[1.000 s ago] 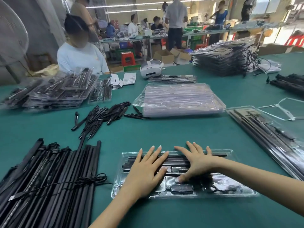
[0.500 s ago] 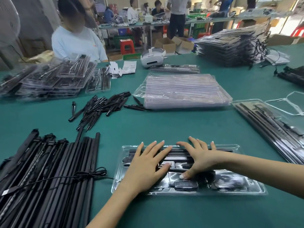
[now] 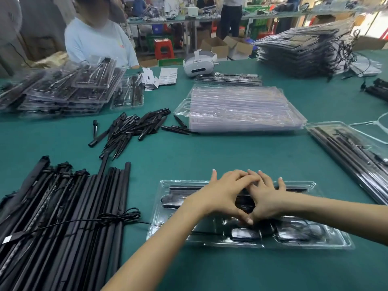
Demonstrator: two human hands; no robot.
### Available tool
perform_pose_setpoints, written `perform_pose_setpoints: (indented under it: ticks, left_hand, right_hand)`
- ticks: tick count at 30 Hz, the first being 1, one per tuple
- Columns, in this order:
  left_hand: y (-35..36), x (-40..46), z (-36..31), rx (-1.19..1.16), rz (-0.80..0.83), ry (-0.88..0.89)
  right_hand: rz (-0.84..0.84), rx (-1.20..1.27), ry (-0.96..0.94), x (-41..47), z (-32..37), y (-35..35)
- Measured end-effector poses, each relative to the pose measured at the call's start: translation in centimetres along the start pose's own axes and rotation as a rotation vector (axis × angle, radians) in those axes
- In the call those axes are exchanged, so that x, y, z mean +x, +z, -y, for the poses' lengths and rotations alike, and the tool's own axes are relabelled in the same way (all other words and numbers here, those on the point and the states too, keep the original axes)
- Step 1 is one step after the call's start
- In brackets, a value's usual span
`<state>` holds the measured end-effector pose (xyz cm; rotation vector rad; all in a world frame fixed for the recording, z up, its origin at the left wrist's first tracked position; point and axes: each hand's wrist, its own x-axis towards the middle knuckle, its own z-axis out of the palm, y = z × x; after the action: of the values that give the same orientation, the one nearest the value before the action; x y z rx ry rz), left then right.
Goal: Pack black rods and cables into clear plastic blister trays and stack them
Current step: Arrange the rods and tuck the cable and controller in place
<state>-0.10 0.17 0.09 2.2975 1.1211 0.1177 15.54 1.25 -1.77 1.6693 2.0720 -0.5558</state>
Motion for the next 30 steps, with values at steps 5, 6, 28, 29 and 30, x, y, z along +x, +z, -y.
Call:
perform_pose_setpoints:
  ticks: [5, 6, 28, 29, 30]
  left_hand:
    - [0.3, 0.5, 0.7, -0.075, 0.008, 0.018]
    - [0.3, 0.6, 0.7, -0.086, 0.017, 0.020]
    - [1.0, 2.6, 1.7, 0.043, 0.074, 0.073]
    - [0.9, 2.6, 1.8, 0.048, 0.072, 0.069]
    - [0.7, 2.6, 1.8, 0.057, 0.070, 0.063]
  right_hand:
    - [-0.013, 0.014, 0.006, 0.0, -0.2, 0.3]
    - [-0.008, 0.009, 0.007, 0.0, -0.2, 0.3]
    - [0.063, 0.016, 0.039, 0.0, 0.5, 0.1]
    - [0.068, 0.016, 0.041, 0.0, 0.5, -0.1]
    - [0.078, 0.013, 0.046, 0.0, 0.6, -0.3]
